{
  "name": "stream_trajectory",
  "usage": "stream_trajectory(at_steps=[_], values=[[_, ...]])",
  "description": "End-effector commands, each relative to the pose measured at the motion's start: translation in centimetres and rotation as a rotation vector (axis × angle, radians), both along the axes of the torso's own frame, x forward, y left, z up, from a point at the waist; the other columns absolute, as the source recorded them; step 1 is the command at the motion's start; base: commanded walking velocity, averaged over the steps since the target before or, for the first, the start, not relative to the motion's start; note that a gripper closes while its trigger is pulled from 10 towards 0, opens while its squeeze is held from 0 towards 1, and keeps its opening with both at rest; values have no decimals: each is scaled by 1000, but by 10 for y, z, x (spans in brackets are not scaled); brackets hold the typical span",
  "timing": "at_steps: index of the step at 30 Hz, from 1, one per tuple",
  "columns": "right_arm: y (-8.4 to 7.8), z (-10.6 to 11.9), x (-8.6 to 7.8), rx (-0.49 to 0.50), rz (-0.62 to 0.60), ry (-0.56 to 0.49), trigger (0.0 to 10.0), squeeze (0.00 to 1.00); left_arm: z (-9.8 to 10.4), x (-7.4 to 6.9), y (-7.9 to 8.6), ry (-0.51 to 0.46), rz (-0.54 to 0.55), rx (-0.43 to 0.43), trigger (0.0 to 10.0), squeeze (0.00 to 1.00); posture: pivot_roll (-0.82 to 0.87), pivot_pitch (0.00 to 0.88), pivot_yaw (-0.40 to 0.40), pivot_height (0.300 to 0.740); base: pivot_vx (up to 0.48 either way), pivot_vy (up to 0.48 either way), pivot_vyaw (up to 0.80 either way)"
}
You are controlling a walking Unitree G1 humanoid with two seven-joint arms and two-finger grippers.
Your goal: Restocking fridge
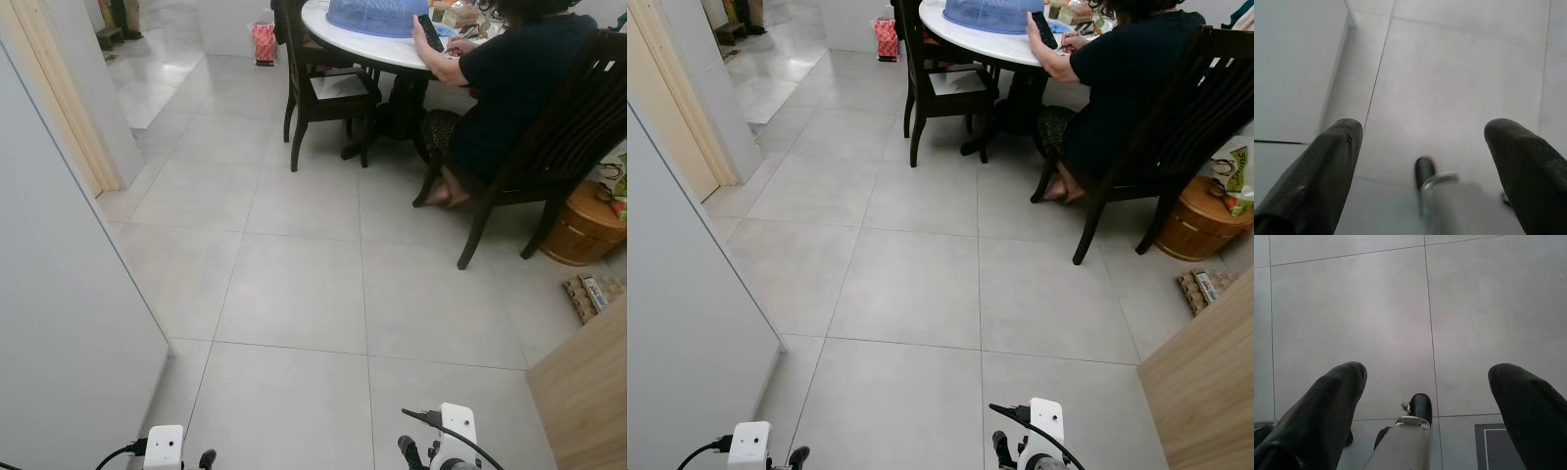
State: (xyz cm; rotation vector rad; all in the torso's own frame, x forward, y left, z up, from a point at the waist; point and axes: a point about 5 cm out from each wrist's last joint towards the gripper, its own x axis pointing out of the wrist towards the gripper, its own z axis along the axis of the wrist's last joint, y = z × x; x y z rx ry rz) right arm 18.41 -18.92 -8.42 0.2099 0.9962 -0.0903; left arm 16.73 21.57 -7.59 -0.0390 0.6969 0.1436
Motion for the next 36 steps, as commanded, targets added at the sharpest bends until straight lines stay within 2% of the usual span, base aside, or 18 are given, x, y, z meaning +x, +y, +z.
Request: stream_trajectory(at_steps=[1, 2, 3, 5, 6, 7, 10, 13, 14, 17, 18, 20, 22, 25, 29, 36], values=[[-3, 1, 1, -9, -5, -7, 10000, 0, 31, 53, 0, -193, 19, -25, 10000, 0, -15, 0, -68, 740, 0, 0, 0], [-3, 1, 1, -11, -3, -7, 10000, 0, 137, 158, -7, -631, -30, 56, 10000, 0, -18, 0, -67, 740, 0, 0, 0], [-4, 1, 1, -12, -3, -7, 10000, 0, 147, 164, -8, -672, -39, 72, 10000, 0, -18, 0, -67, 740, 0, 0, 0], [-4, 1, 1, -12, -3, -7, 10000, 0, 155, 168, -10, -712, -49, 76, 10000, 0, -21, 0, -66, 740, 0, 0, 0], [-4, 1, 1, -13, -3, -7, 10000, 0, 166, 173, -12, -768, -55, 73, 10000, 0, -23, 0, -65, 740, 0, 0, 0], [-4, 1, 1, -13, -3, -7, 10000, 0, 166, 173, -12, -768, -55, 73, 10000, 0, -23, 0, -65, 740, 0, 0, 0], [-4, 1, 1, -14, -2, -7, 10000, 0, 183, 180, -15, -849, -75, 68, 10000, 0, -23, 0, -66, 740, 0, 0, 0], [-4, 1, 0, -15, -1, -7, 10000, 0, 201, 186, -26, -935, -107, 45, 10000, 0, -34, 0, -64, 740, 0, 0, 0], [-4, 1, 0, -15, -1, -7, 10000, 0, 201, 186, -26, -935, -107, 45, 10000, 0, -34, 0, -64, 740, 0, 0, 0], [-4, 1, 0, -18, -4, -10, 10000, 0, 214, 187, -39, -1013, -175, 33, 10000, 0, -43, 0, -59, 740, 0, 0, 0], [-4, 1, 0, -19, -5, -11, 10000, 0, 215, 187, -40, -1023, -185, 28, 10000, 0, -45, 0, -54, 740, 0, 0, 0], [-3, 0, -1, -20, -10, -12, 10000, 0, 213, 181, -44, -1036, -283, 77, 10000, 0, -58, 0, -41, 740, 0, 0, 0], [-3, 0, -2, -20, -27, -16, 10000, 0, 207, 177, -41, -1023, -253, 42, 10000, 0, -67, 0, -33, 740, 0, 0, 0], [-2, 0, -2, -18, -27, -16, 10000, 0, 206, 174, -42, -1032, -293, 59, 10000, 0, -75, 0, -22, 740, 0, 0, 0], [-1, -1, -3, -15, -27, -16, 10000, 0, 206, 173, -45, -1038, -262, 30, 10000, 0, -79, 0, -17, 740, 0, 0, 0], [-2, -1, -3, -19, -43, -22, 10000, 0, 208, 171, -48, -1050, -283, 28, 10000, 0, -84, 0, -13, 740, 0, 0, 0]])
